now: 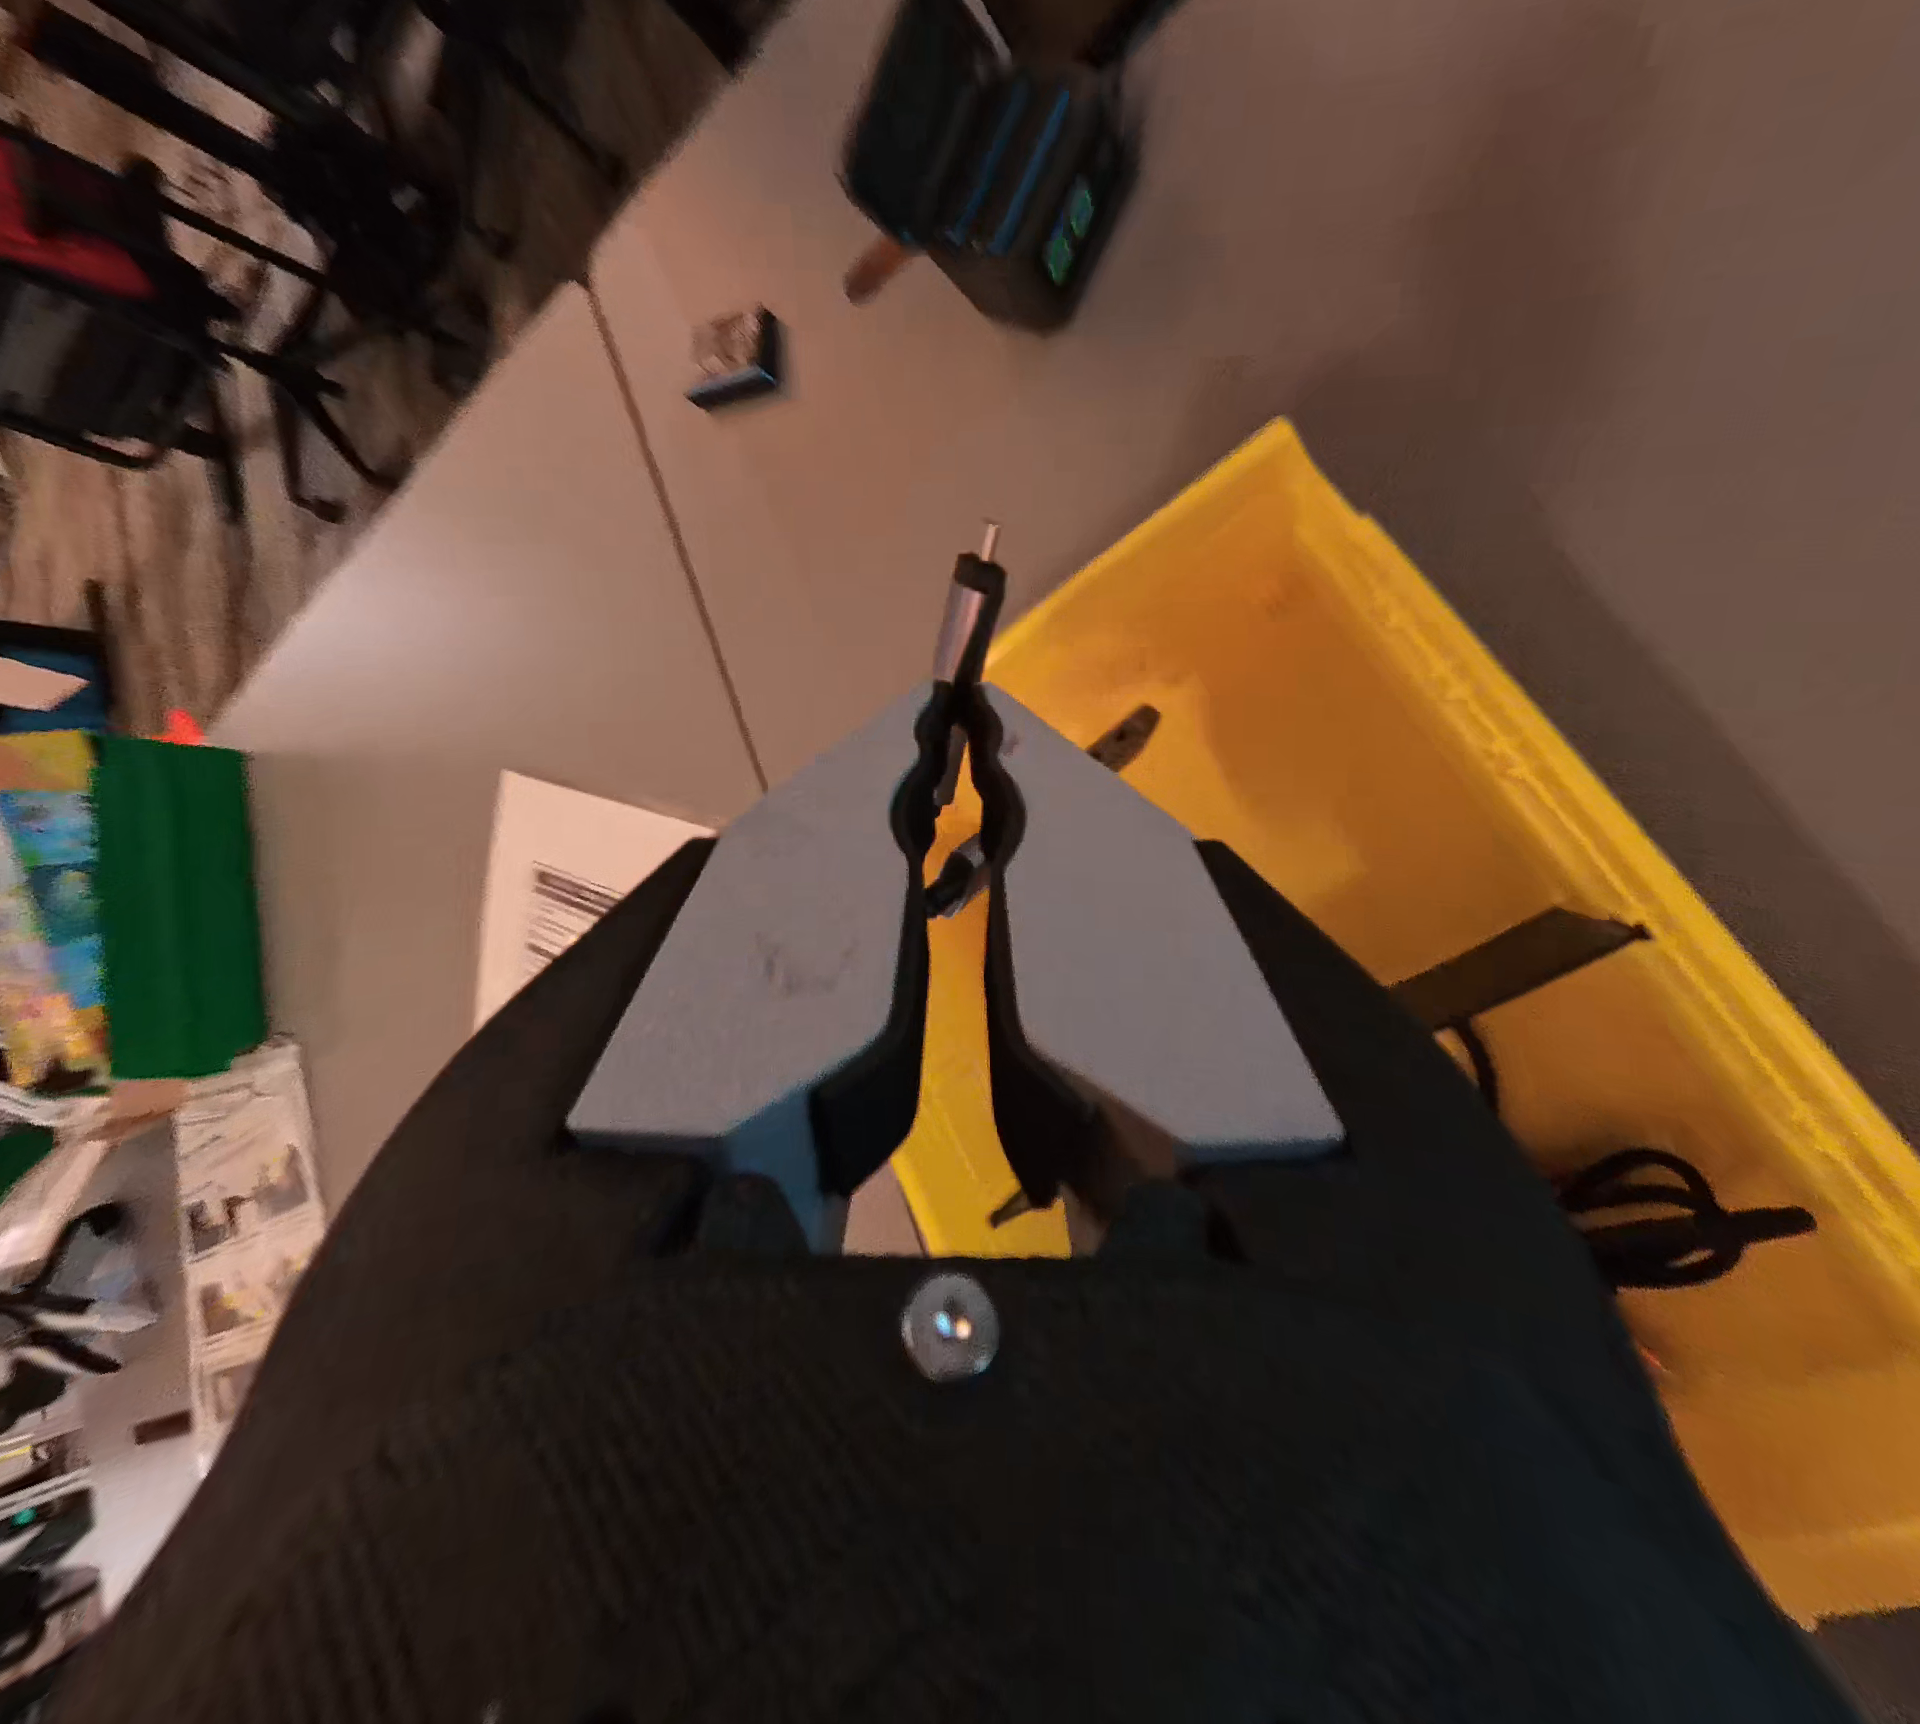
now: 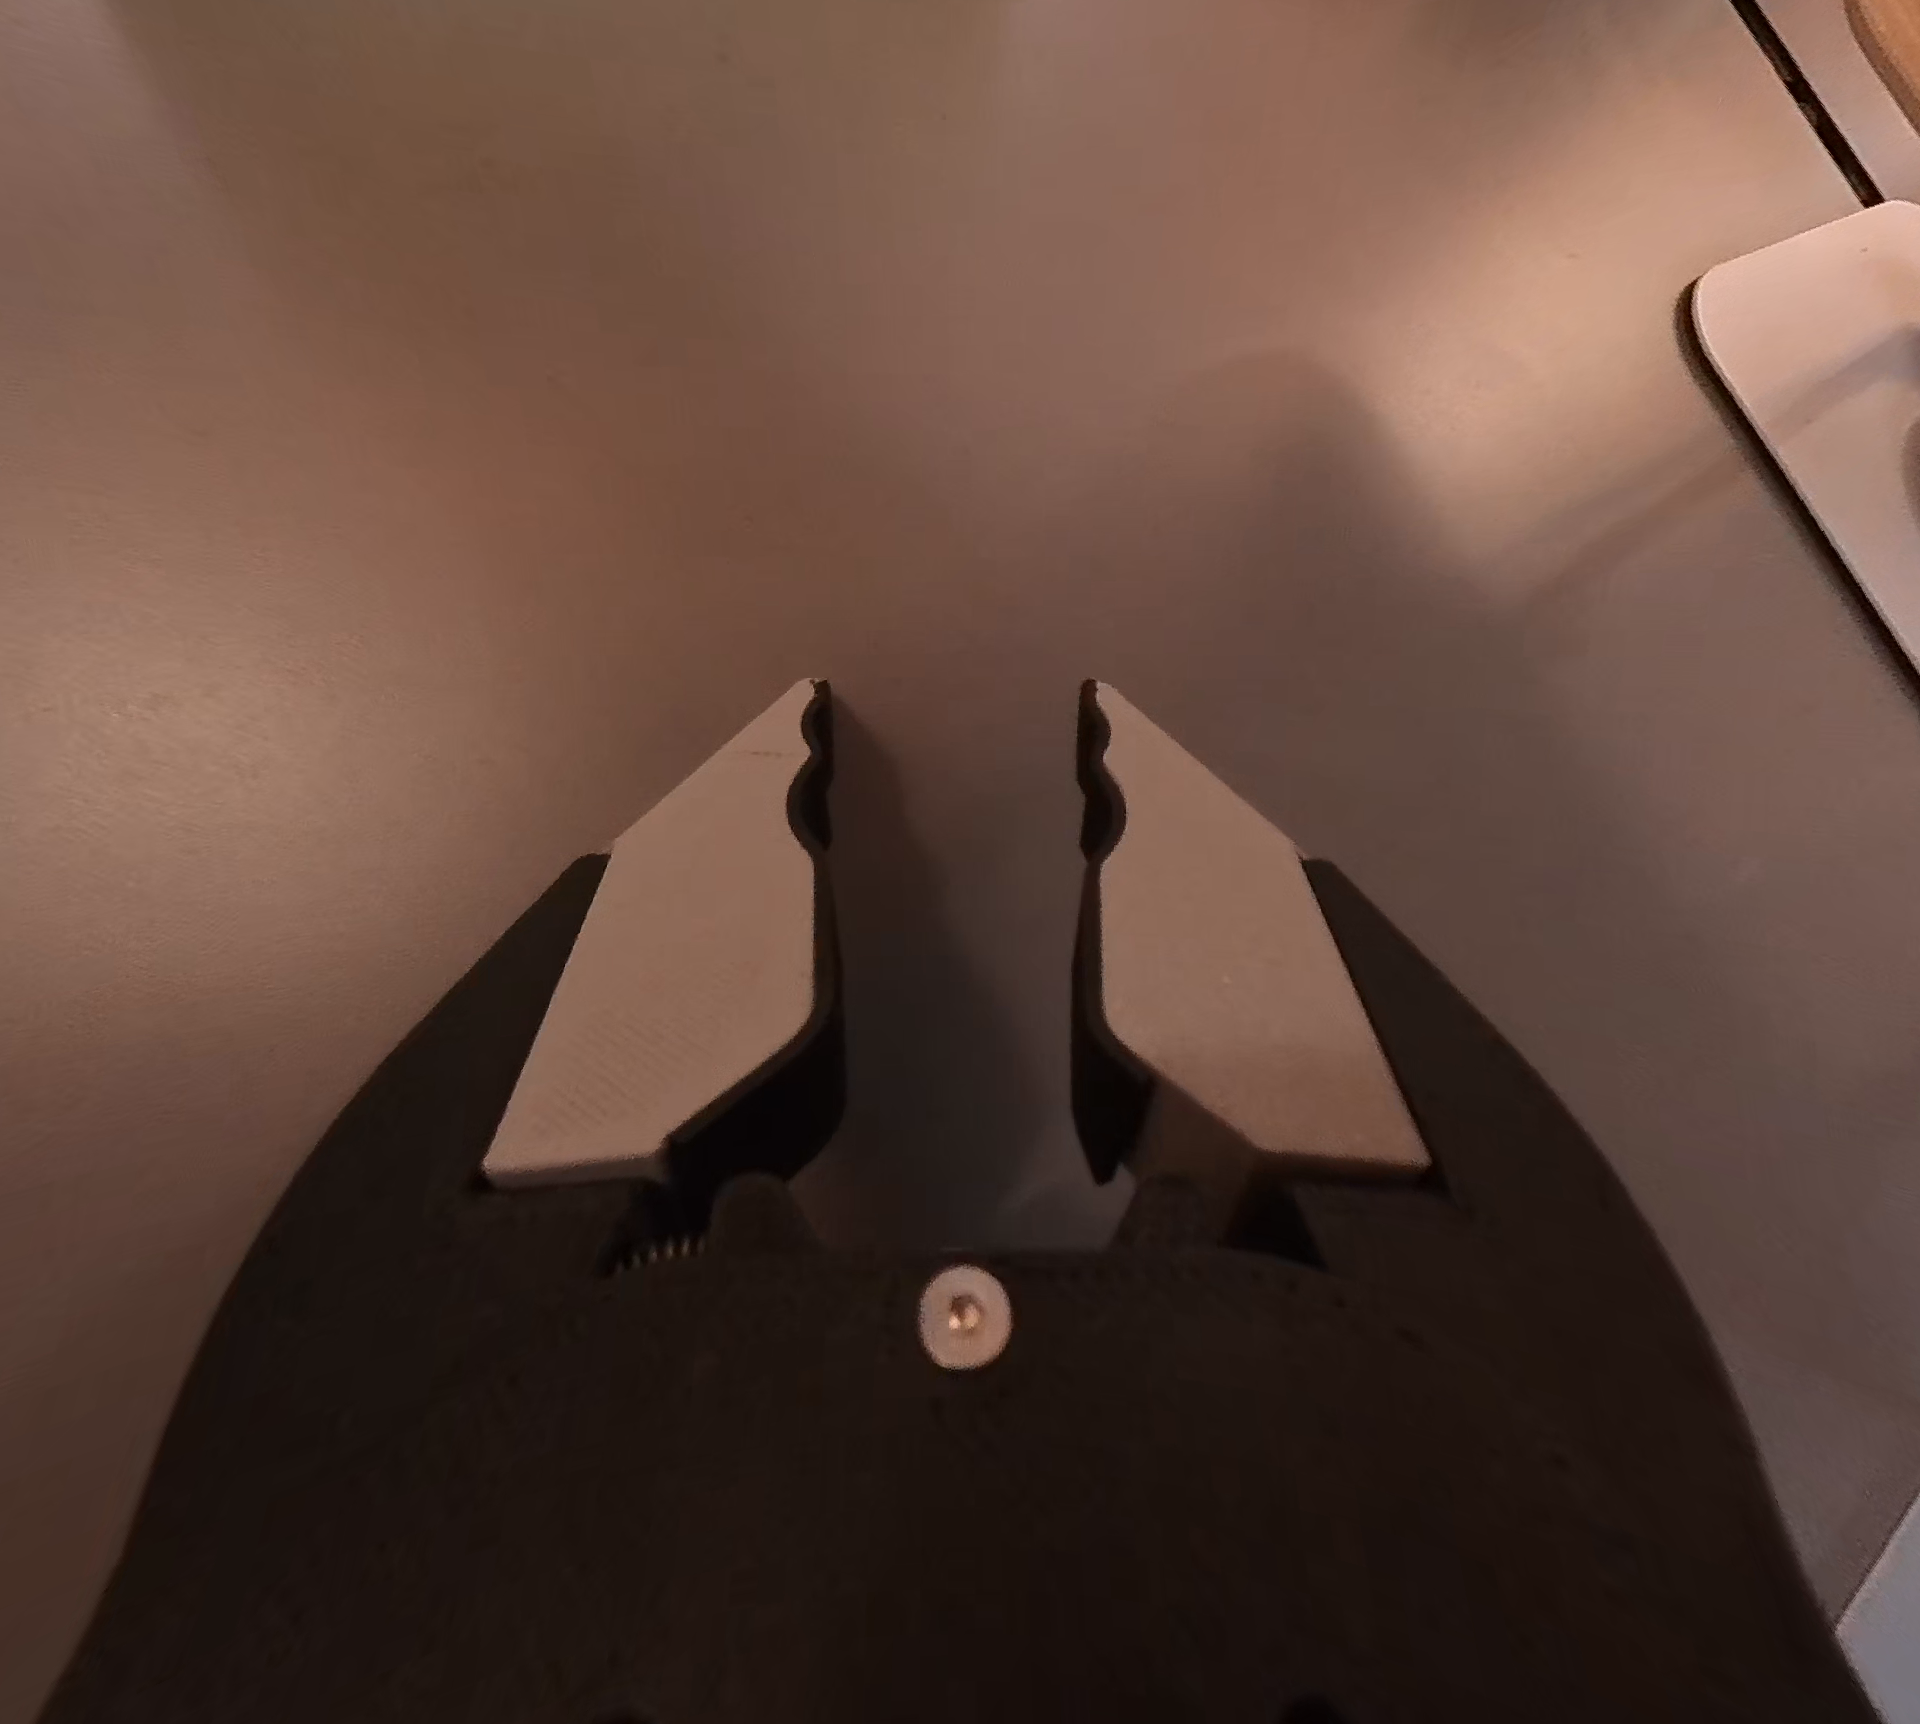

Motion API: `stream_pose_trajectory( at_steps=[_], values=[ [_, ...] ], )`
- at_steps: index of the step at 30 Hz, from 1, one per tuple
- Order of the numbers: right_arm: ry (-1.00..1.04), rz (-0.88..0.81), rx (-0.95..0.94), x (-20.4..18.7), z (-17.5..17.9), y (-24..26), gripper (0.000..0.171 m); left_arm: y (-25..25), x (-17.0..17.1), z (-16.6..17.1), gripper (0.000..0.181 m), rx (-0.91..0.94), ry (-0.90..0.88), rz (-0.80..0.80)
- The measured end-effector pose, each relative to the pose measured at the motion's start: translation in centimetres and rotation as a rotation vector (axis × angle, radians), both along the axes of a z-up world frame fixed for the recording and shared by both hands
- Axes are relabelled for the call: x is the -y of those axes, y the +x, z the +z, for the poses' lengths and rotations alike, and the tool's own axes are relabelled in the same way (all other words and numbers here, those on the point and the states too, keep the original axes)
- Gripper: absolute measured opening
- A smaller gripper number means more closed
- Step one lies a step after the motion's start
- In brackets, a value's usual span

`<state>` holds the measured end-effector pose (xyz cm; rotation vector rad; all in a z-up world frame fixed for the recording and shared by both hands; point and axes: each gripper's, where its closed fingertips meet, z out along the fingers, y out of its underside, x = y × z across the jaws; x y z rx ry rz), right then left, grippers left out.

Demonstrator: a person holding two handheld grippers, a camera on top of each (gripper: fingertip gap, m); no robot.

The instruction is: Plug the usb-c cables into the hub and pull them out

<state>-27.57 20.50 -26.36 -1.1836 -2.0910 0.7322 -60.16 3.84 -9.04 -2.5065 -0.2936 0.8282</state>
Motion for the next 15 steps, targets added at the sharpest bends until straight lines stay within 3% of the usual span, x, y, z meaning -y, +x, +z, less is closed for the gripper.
stream_pose_trajectory(
  at_steps=[4, 8, 15],
  values=[
    [-0.013, -0.005, 0.002, -0.2, 0.0, 0.0, 0.045, 2.6, -1.9, 5.1, 0.0, -0.073, 0.105, -0.057],
    [0.0, -0.003, 0.0, -0.3, 0.0, 0.0, 0.041, 7.5, -4.8, 7.6, 0.0, -0.048, 0.135, -0.19],
    [-0.002, 0.009, 0.004, -0.1, 0.0, 0.1, 0.042, 18.4, -10.2, 4.6, 0.0, 0.084, 0.009, -0.504]
  ],
)
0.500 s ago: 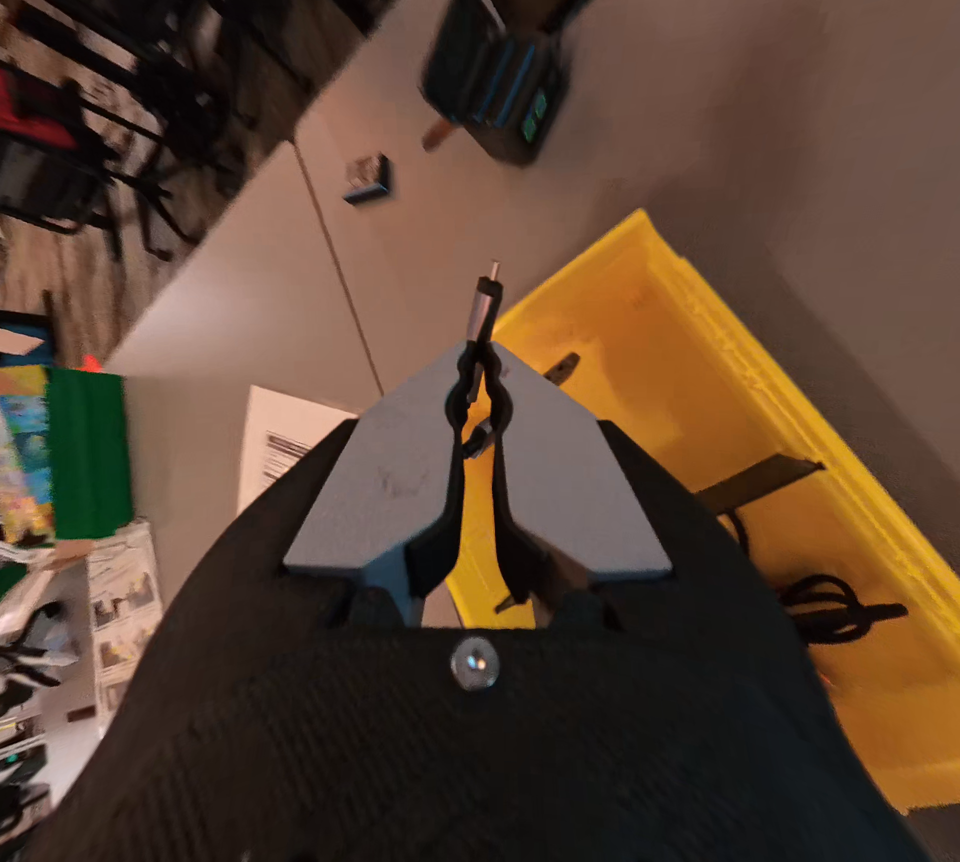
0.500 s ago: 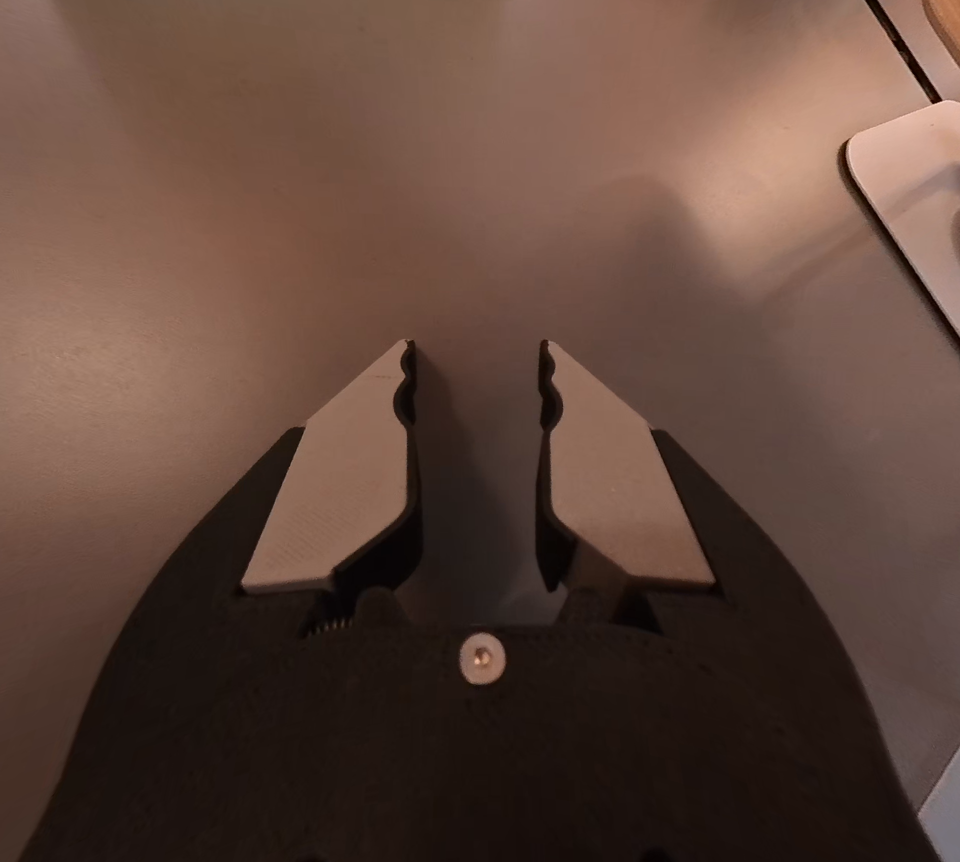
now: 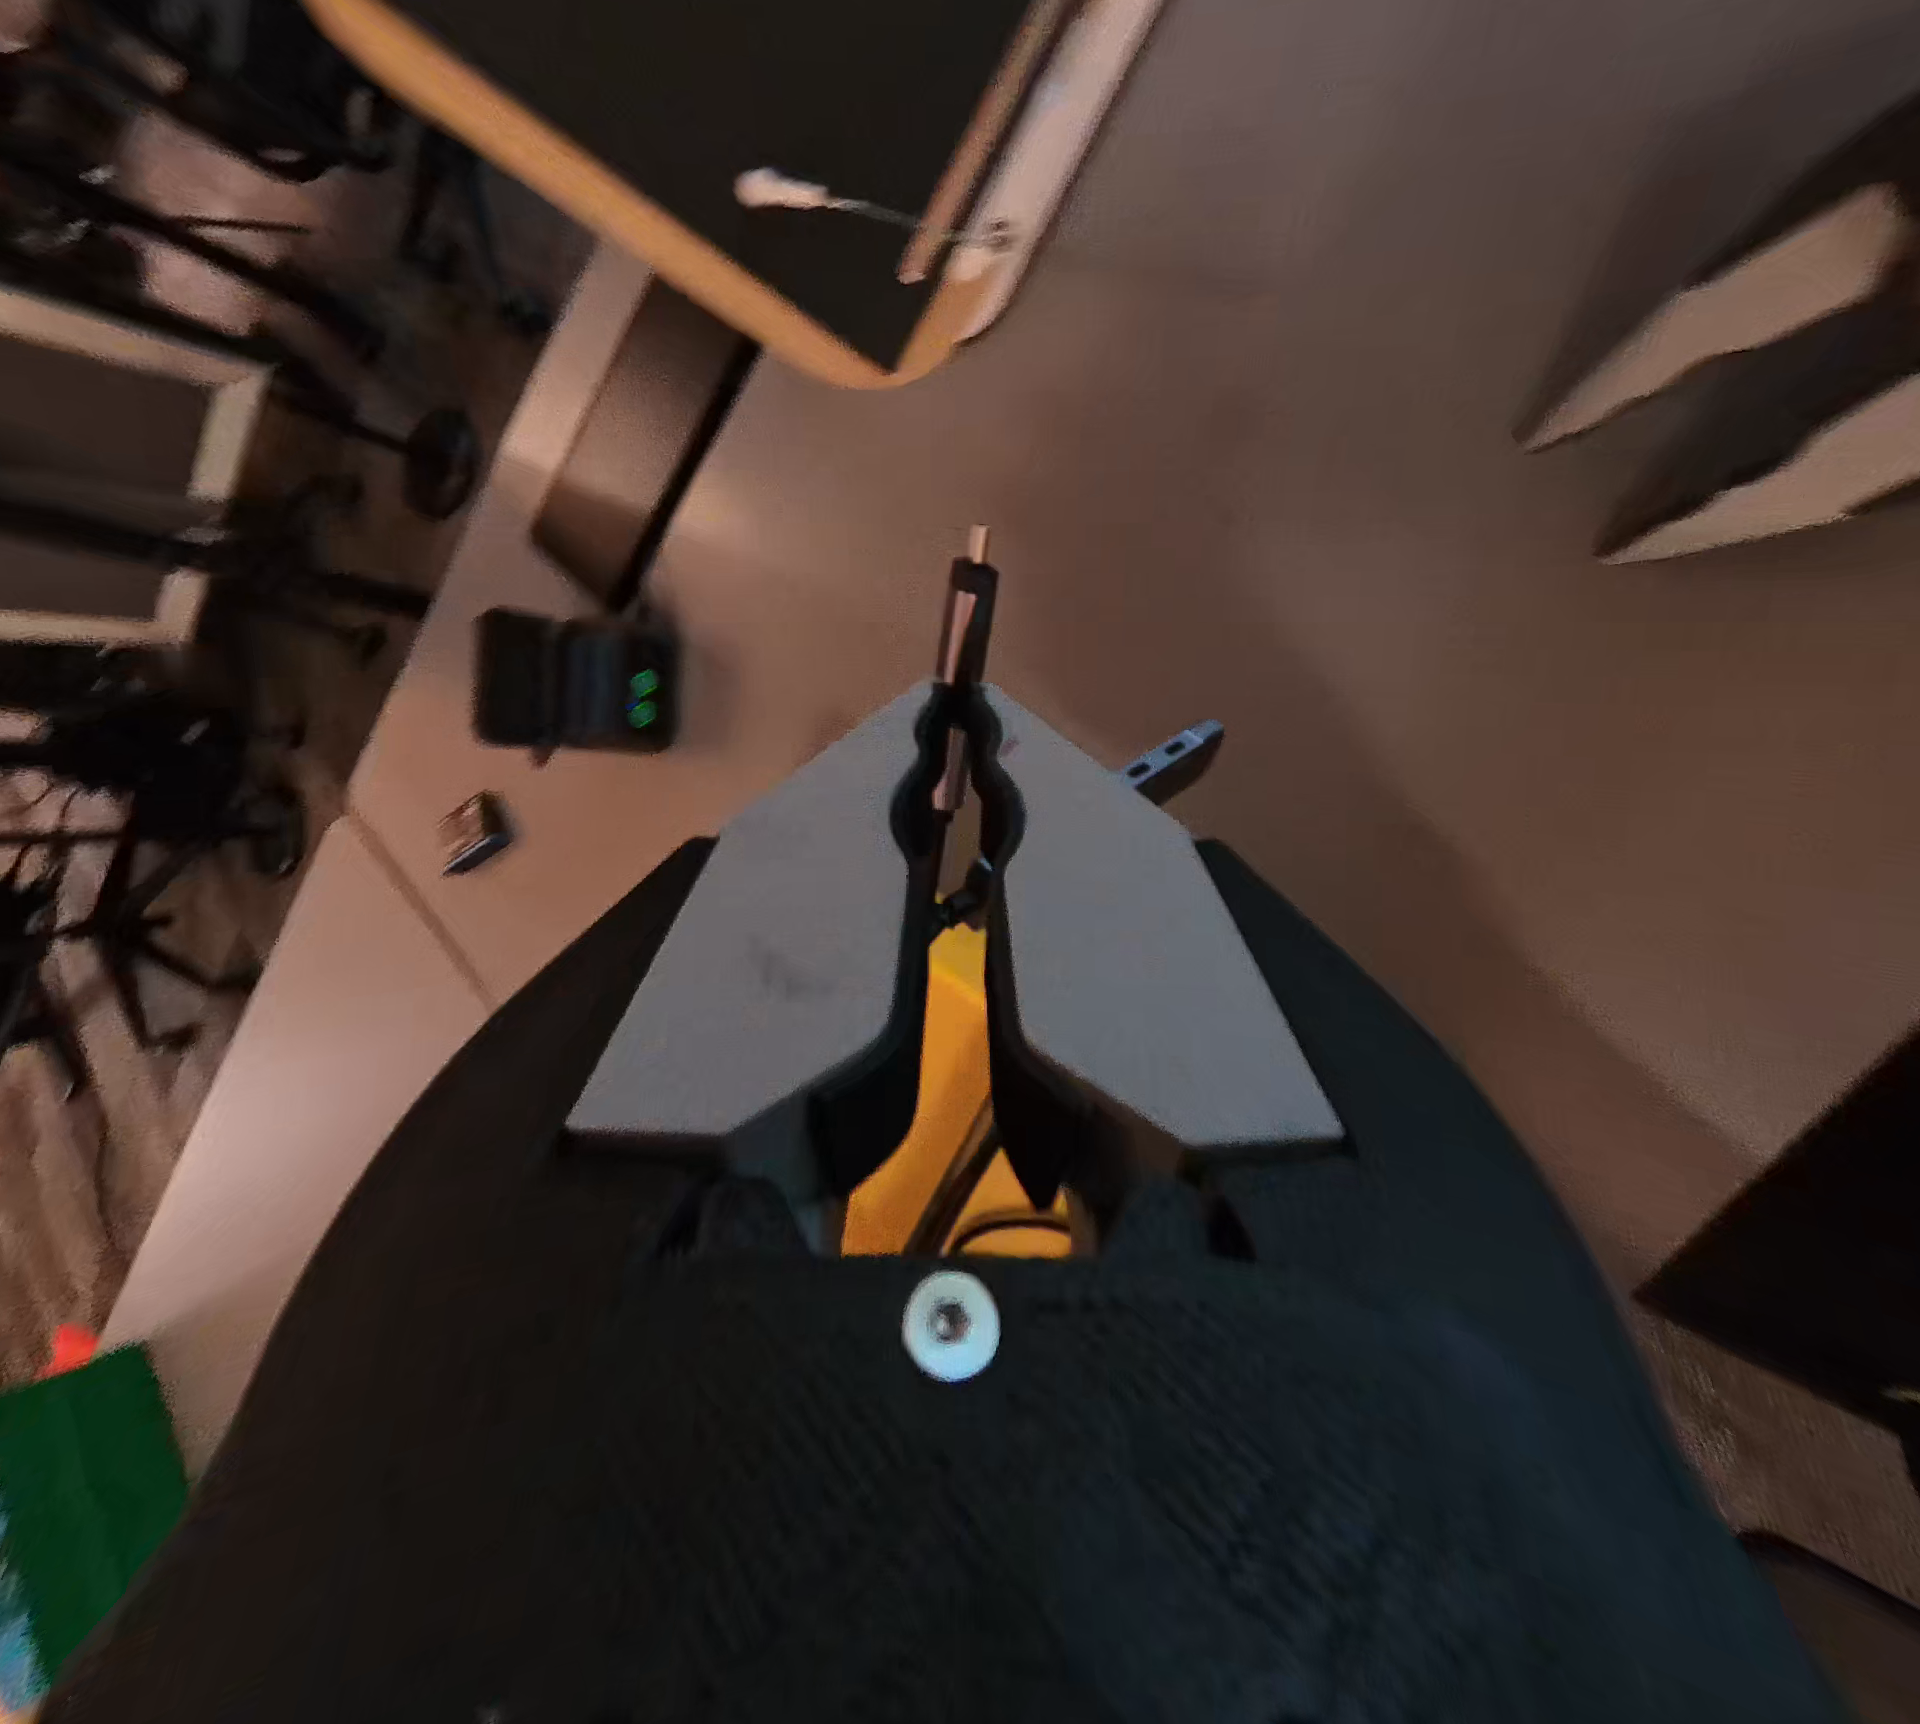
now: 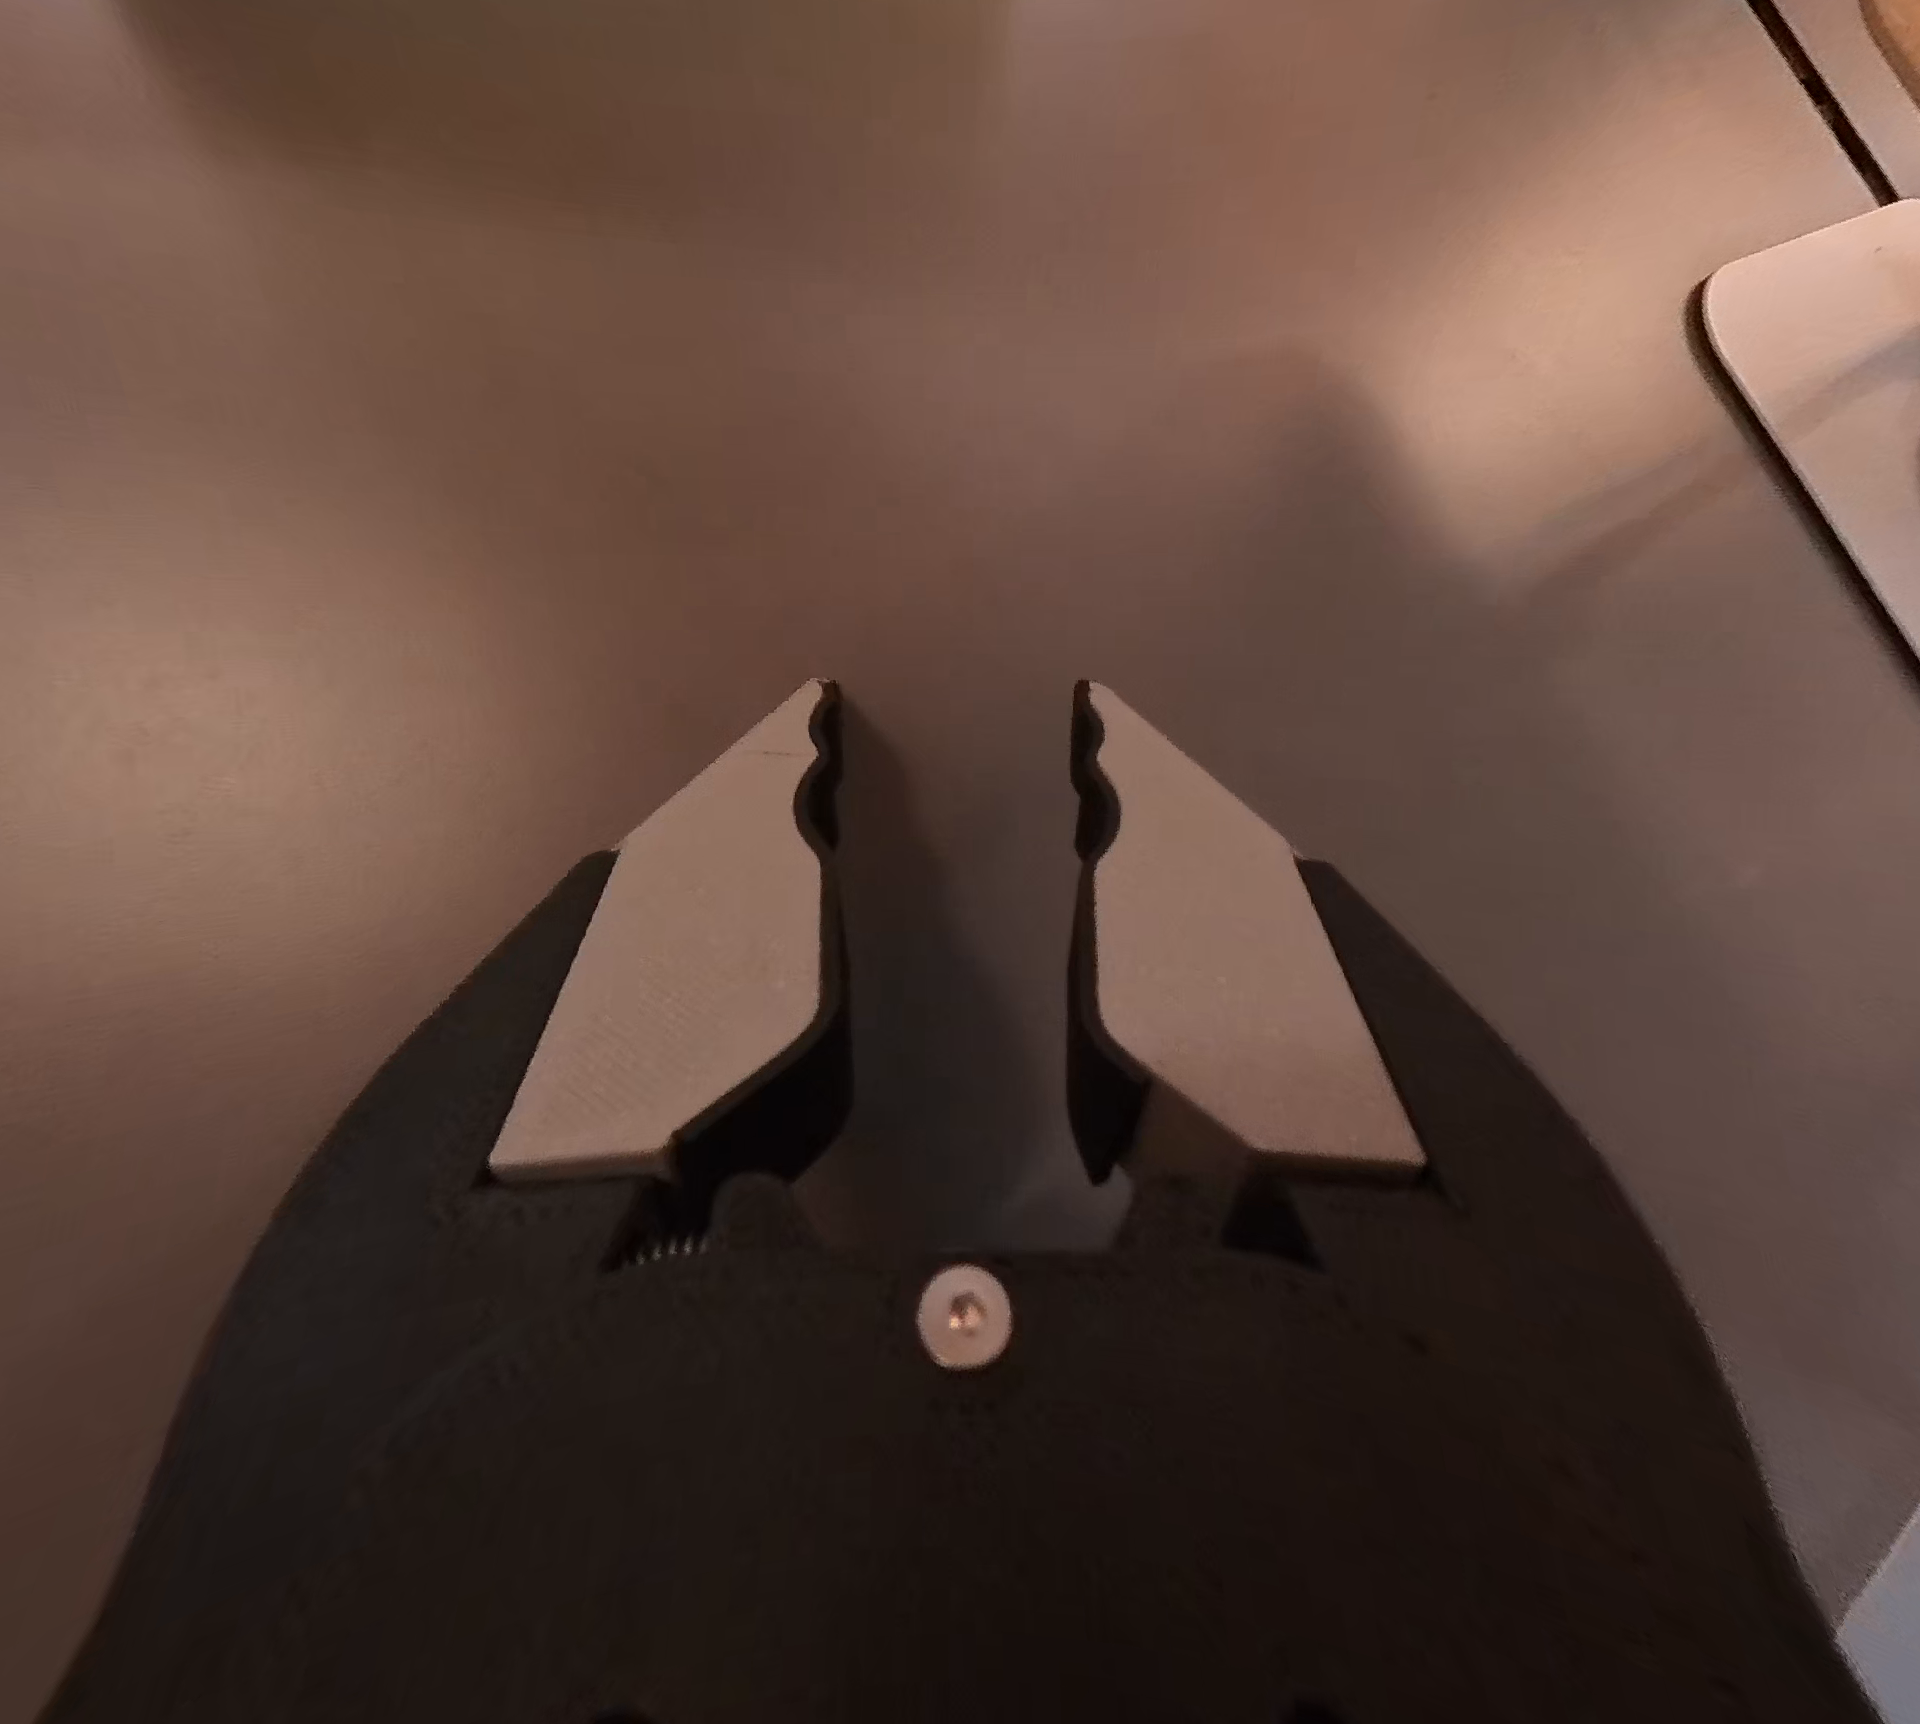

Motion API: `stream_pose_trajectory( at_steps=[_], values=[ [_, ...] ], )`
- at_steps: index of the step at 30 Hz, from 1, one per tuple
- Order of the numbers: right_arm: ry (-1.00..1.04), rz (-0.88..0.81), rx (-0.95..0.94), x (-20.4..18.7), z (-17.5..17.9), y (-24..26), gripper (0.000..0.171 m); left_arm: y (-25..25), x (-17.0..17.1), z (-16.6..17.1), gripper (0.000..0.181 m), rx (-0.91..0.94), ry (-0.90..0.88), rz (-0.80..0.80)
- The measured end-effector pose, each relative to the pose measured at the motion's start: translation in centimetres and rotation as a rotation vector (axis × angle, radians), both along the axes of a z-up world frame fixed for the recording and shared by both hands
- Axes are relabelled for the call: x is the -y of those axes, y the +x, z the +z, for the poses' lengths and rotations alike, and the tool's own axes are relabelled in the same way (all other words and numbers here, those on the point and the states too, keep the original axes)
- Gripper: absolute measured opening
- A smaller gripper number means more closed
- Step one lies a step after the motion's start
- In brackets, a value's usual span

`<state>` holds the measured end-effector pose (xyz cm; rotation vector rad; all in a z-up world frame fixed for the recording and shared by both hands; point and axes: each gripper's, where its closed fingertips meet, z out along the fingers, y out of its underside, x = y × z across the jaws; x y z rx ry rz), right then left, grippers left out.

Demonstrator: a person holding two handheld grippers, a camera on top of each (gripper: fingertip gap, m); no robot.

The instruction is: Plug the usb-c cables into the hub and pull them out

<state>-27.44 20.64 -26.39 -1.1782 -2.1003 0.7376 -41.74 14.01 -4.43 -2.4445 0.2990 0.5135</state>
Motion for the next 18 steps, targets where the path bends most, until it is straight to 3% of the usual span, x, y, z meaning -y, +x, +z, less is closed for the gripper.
stream_pose_trajectory(
  at_steps=[5, 9, 13, 15, 18],
  values=[
    [-0.035, 0.037, -0.013, 0.8, 0.5, 0.2, 0.045, 6.4, -2.4, -6.3, 0.0, 0.088, -0.139, -0.155],
    [-0.036, 0.026, -0.019, 0.6, 0.8, 0.2, 0.045, 8.7, -3.8, -12.1, 0.0, 0.153, -0.209, -0.174],
    [-0.021, -0.013, -0.021, -0.3, 0.8, 0.0, 0.044, 8.0, -4.0, -17.5, 0.034, 0.114, -0.283, -0.085],
    [-0.017, -0.028, -0.022, -0.7, 0.8, 0.0, 0.044, 7.3, -3.8, -18.1, 0.038, 0.047, -0.273, -0.063],
    [-0.021, -0.037, -0.021, -0.9, 0.9, 0.0, 0.044, 9.1, -3.6, -16.7, 0.04, 0.144, -0.174, -0.091]
  ],
)
